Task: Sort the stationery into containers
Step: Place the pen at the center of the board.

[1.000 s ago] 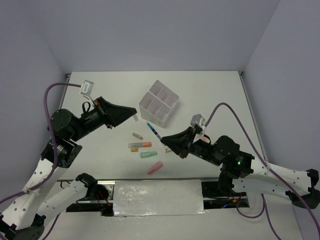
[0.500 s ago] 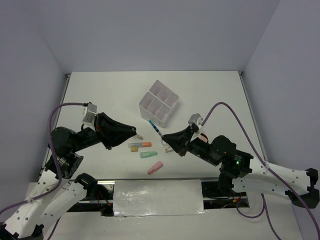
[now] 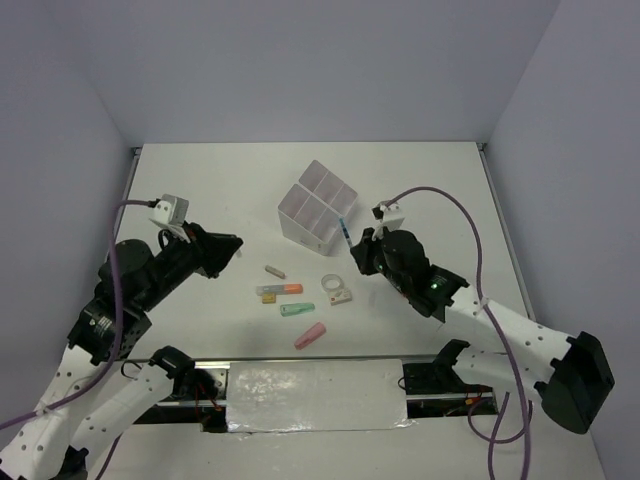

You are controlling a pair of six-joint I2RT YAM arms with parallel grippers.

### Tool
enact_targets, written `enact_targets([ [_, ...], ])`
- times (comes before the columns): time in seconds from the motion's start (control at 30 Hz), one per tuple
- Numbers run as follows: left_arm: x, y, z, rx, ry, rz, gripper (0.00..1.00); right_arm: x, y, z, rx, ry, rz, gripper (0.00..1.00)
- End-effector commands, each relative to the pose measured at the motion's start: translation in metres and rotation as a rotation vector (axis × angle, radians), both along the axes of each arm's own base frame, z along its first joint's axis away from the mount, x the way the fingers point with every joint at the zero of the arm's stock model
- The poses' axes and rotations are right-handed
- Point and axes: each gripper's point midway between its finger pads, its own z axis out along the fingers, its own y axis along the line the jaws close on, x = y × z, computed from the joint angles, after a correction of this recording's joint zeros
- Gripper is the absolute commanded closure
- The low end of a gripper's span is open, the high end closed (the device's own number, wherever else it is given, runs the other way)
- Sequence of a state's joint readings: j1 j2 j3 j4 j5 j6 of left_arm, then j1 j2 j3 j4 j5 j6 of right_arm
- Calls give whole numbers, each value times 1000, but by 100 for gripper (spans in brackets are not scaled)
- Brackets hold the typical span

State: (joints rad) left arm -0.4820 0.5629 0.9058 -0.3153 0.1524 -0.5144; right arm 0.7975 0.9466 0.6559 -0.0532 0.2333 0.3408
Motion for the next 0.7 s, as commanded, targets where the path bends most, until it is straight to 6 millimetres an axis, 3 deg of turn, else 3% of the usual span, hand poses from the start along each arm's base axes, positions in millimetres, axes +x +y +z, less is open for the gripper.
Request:
enact_targets([
  [0.0,14,36,-49,161,152,205,100,7,-20,-48,-11,158,-108,100],
  [0.1,13,42,-60,183,143,221,100,9,-24,-84,-3,247,-127,100],
  [0.27,13,45,-77,210,134,229,100,5,-25,-116,-12,342,-150,100],
  [0.4,14,42,-79,223,138,208,100,4,-26,-142,-53,417,-176,100],
  [0.6,10,36,-79,217,126,168,100,4,-25,-152,-60,444,-180,92],
  [0.67,9,34,-77,212,117,153,100,2,-21,-150,-50,442,-161,79],
])
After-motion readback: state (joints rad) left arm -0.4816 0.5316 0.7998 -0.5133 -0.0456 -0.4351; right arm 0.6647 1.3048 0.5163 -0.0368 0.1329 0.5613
